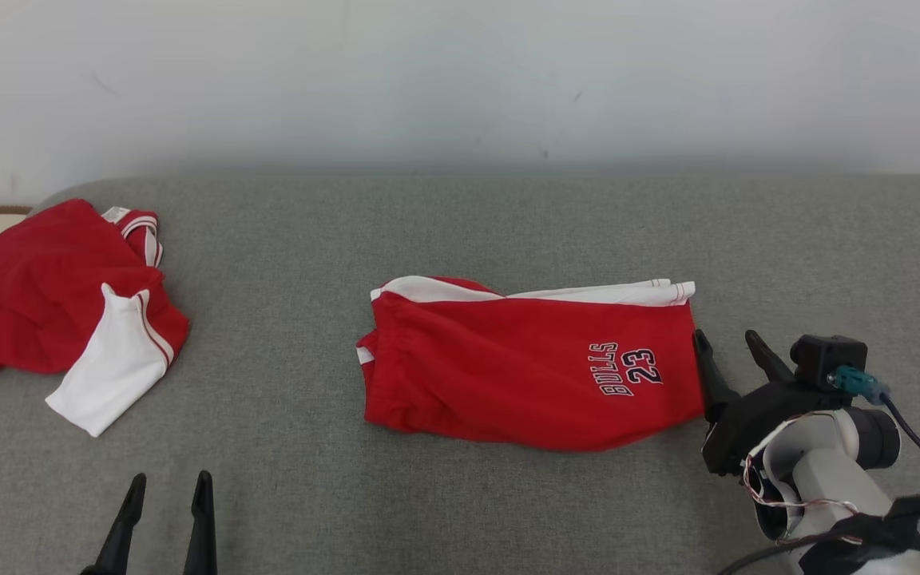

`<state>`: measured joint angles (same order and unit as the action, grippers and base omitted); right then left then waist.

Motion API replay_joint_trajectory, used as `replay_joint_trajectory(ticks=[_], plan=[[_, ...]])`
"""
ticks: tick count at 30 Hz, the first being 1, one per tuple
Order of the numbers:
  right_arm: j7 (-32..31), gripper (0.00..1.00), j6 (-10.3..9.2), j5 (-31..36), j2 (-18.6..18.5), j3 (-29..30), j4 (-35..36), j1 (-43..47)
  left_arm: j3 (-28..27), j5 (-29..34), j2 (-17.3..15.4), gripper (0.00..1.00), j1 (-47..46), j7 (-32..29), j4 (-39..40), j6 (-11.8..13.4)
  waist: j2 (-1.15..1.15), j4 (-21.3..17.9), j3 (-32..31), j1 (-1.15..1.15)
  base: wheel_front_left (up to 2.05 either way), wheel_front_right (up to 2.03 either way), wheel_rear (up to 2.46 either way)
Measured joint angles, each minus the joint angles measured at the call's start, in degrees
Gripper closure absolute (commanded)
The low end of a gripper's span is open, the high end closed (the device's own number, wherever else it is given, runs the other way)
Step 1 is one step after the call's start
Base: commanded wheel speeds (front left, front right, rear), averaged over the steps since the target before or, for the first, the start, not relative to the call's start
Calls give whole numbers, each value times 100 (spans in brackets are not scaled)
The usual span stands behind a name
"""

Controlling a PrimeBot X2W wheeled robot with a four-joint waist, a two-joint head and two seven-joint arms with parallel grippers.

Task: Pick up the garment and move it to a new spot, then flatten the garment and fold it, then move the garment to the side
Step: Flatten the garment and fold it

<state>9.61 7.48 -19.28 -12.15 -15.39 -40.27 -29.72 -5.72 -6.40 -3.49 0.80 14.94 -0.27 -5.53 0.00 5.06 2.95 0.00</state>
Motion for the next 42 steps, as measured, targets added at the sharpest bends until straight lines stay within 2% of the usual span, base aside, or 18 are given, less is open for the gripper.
replay_joint_trajectory(ticks=[12, 19, 26, 27, 28, 29, 37, 42], plan=[[-305, 0, 0, -258, -56, -421, -2207, -1421, 218, -7, 20, 0, -388, 0, -109, -71, 0, 355, 483, 0, 0, 0, 0], [-361, 0, 0, -346, -136, -483, -2873, -1757, 252, -12, 26, 0, -499, 0, -140, -94, 0, 529, 677, 1, 0, 0, 0], [-472, 0, -1, -447, -135, -545, -3044, -1988, 256, -21, 31, 0, -582, 0, -145, -101, 0, 619, 859, 0, 0, 0, 0], [-443, 22, -1, -487, -131, -552, -3041, -2014, 264, -22, 33, 0, -606, 0, -149, -103, 0, 633, 888, 0, 0, 0, 0], [-409, 83, -3, -524, -123, -586, -3034, -2024, 264, -25, 34, 0, -630, 0, -160, -119, 0, 649, 913, 0, 0, 0, 0], [-396, 100, -13, -543, -123, -626, -3029, -2027, 263, -31, 35, 0, -649, 0, -174, -120, 0, 663, 932, 0, 0, 0, 0], [-201, 100, 4, -761, -108, -923, -2984, -1957, 171, -30, 40, 0, -661, 0, -269, -131, 0, 622, 868, 0, 0, 0, 0], [-144, 100, 5, -938, -314, -1057, -2973, -1820, 143, -30, 43, 0, -647, 0, -288, -142, 0, 502, 748, 0, 0, 0, 0]])
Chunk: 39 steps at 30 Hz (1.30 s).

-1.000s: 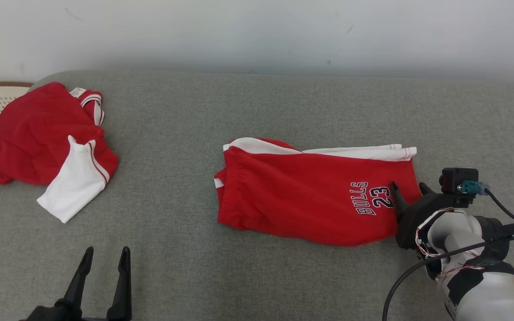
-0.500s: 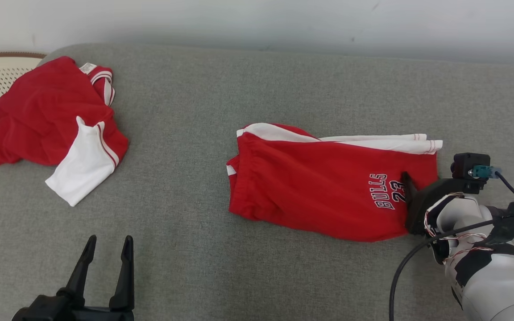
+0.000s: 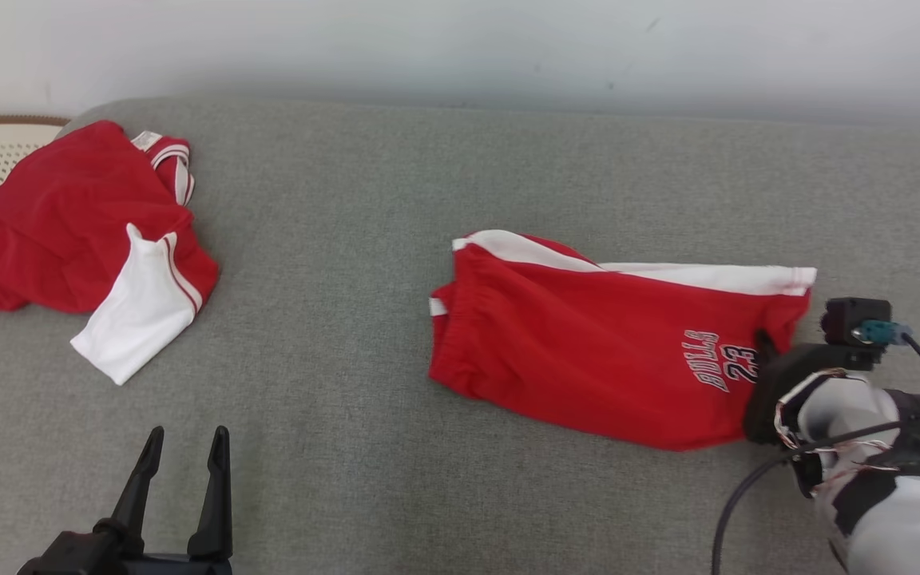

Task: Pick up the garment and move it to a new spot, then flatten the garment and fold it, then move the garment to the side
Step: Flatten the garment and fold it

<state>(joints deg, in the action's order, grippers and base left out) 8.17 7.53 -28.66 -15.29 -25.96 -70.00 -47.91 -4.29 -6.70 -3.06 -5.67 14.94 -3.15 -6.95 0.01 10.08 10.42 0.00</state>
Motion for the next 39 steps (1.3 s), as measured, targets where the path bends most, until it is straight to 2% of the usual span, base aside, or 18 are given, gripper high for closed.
replay_joint_trajectory(ticks=[5, 9, 18, 27, 33, 39], plan=[[42, 100, 0, -169, -324, -148, 35, 109, -24, 0, 3, 0, 50, 0, -21, -1, 0, -122, -126, 0, 0, 0, 0], [0, 100, -1, -509, -367, -222, 311, 195, -32, 0, 9, 0, 134, 0, 11, 7, 0, -222, -218, 0, 0, 0, 0], [-439, 100, -1, -1745, -483, -797, 1809, 410, -9, -52, 13, 0, 219, 0, 38, 46, 0, -406, -368, 0, 0, 0, 0], [-621, 100, -2, -2786, -572, -1530, 3127, 533, 134, -82, 15, 0, 218, 0, 19, 51, 0, -326, -476, 0, 0, 0, 0], [-589, 100, -2, -3082, -409, -1873, 3216, 500, 263, -133, 16, 0, 206, 0, -23, 51, 0, -172, -510, 0, 0, 0, 0], [-561, 100, -3, -3182, -77, -2128, 2751, 280, 421, -196, 15, 0, 152, 0, -42, 82, 0, -6, -480, 0, 0, 0, 0]])
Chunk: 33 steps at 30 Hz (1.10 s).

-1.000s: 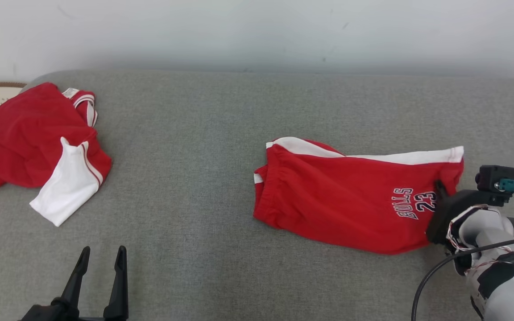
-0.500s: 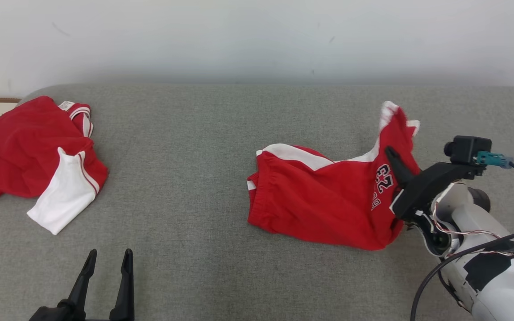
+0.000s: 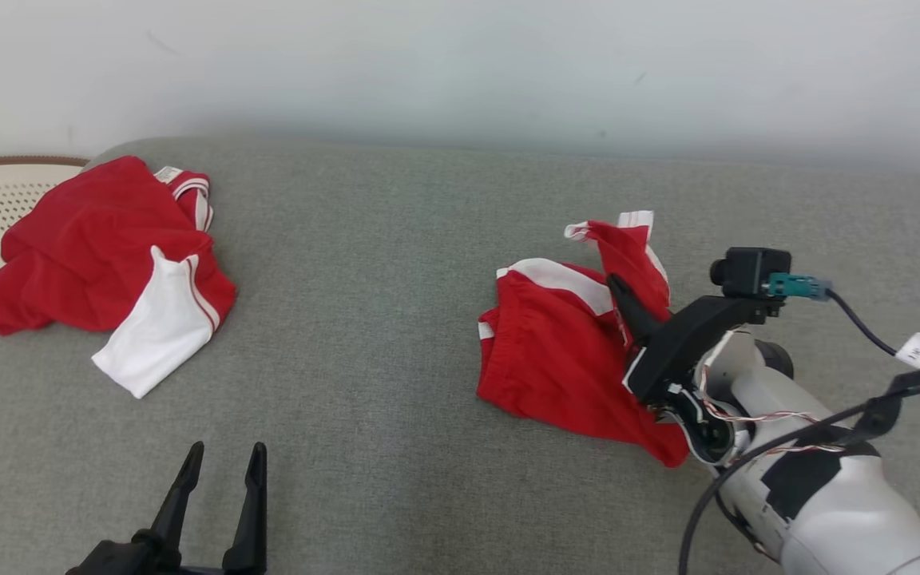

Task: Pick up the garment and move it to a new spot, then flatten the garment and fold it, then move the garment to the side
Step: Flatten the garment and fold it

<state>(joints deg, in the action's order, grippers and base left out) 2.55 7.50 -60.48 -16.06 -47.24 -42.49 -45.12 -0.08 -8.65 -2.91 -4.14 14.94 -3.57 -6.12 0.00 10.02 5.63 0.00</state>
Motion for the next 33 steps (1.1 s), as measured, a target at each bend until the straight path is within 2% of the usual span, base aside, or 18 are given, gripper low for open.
replay_joint_trajectory(ticks=[10, 21, 22, 23, 24, 28, 33], plan=[[130, 100, 0, -207, 471, -254, -931, -305, 325, -147, 1, 0, -121, 0, -69, 45, 0, 265, 123, 0, 0, 0, 0], [405, 100, -1, -364, 711, -457, -1670, -580, 728, -277, 2, 0, -387, 0, -138, 119, 0, 554, 363, 0, 0, 0, 0], [409, 67, -1, -381, 728, -476, -1694, -583, 739, -280, 2, 0, -389, 0, -140, 120, 0, 568, 380, 0, 0, 0, 0], [421, 28, -1, -405, 746, -511, -1708, -583, 742, -281, 2, 0, -389, 0, -143, 122, 0, 576, 391, 0, 0, 0, 0], [460, 0, -1, -411, 754, -542, -1692, -582, 735, -281, 2, 0, -389, 0, -147, 126, 0, 573, 394, 0, 0, 0, 0], [624, 0, 0, -499, 724, -635, -1492, -581, 675, -272, 1, 0, -380, 0, -176, 129, 0, 512, 347, 0, 0, 0, 0], [870, 0, 0, -583, 456, -791, -1032, -522, 628, -238, 2, 0, -344, 0, -172, 129, 0, 379, 237, 0, 0, 0, 0]])
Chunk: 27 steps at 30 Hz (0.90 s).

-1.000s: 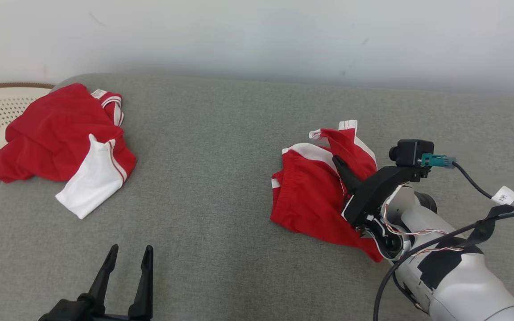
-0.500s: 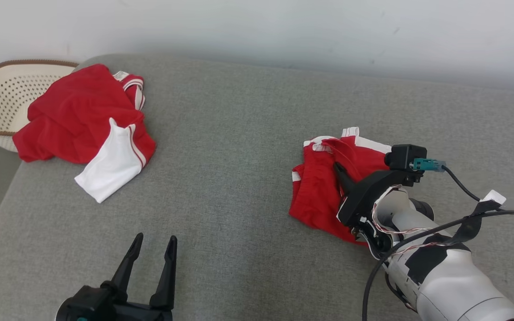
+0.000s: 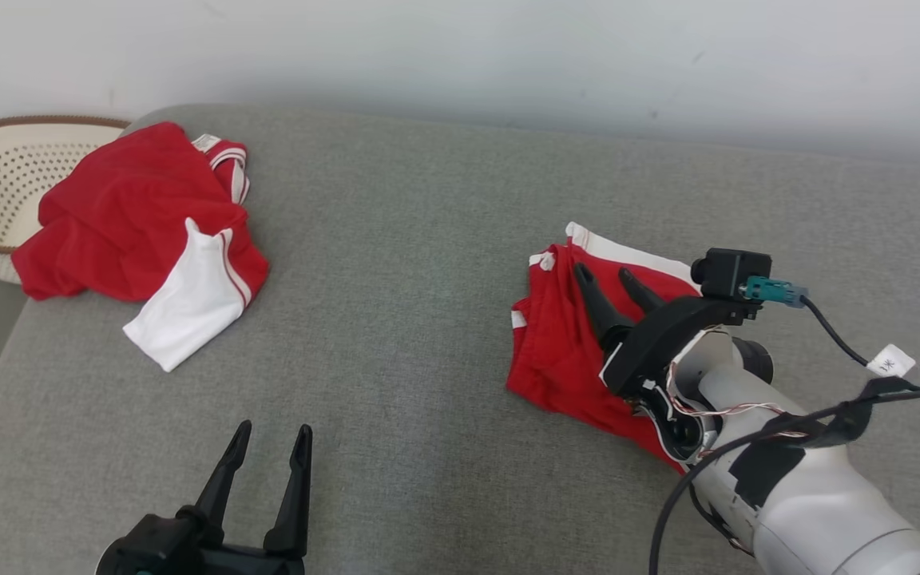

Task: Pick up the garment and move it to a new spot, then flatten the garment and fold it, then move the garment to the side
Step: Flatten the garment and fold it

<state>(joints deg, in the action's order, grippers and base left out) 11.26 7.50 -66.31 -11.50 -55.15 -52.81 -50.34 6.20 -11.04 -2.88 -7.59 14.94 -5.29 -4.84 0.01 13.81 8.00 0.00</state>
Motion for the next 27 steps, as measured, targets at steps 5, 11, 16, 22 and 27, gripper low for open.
replay_joint_trajectory(ticks=[5, 11, 16, 22, 27], plan=[[198, 0, 0, -45, -289, -45, 334, 79, -76, 7, 1, 0, 73, 0, 20, 16, 0, -126, -83, 0, 0, 0, 0], [341, 0, -1, -5, -755, 69, 413, 162, -188, 16, 1, 0, 130, 0, 58, -5, 0, -286, -146, 0, 0, 0, 0], [374, 0, -1, 378, -946, 97, 142, 198, -227, 23, 0, 0, 143, 0, 87, -10, 0, -316, -126, 0, 0, 0, 0], [388, 100, 0, 662, -813, 208, -88, 344, -215, 23, 0, 0, 143, 0, 116, -10, 0, -282, -63, 0, 0, 0, 0], [388, 100, 0, 1029, -628, 271, -279, 478, -209, 23, 0, 0, 130, 0, 124, -11, 0, -220, 15, 0, 0, 0, 0]])
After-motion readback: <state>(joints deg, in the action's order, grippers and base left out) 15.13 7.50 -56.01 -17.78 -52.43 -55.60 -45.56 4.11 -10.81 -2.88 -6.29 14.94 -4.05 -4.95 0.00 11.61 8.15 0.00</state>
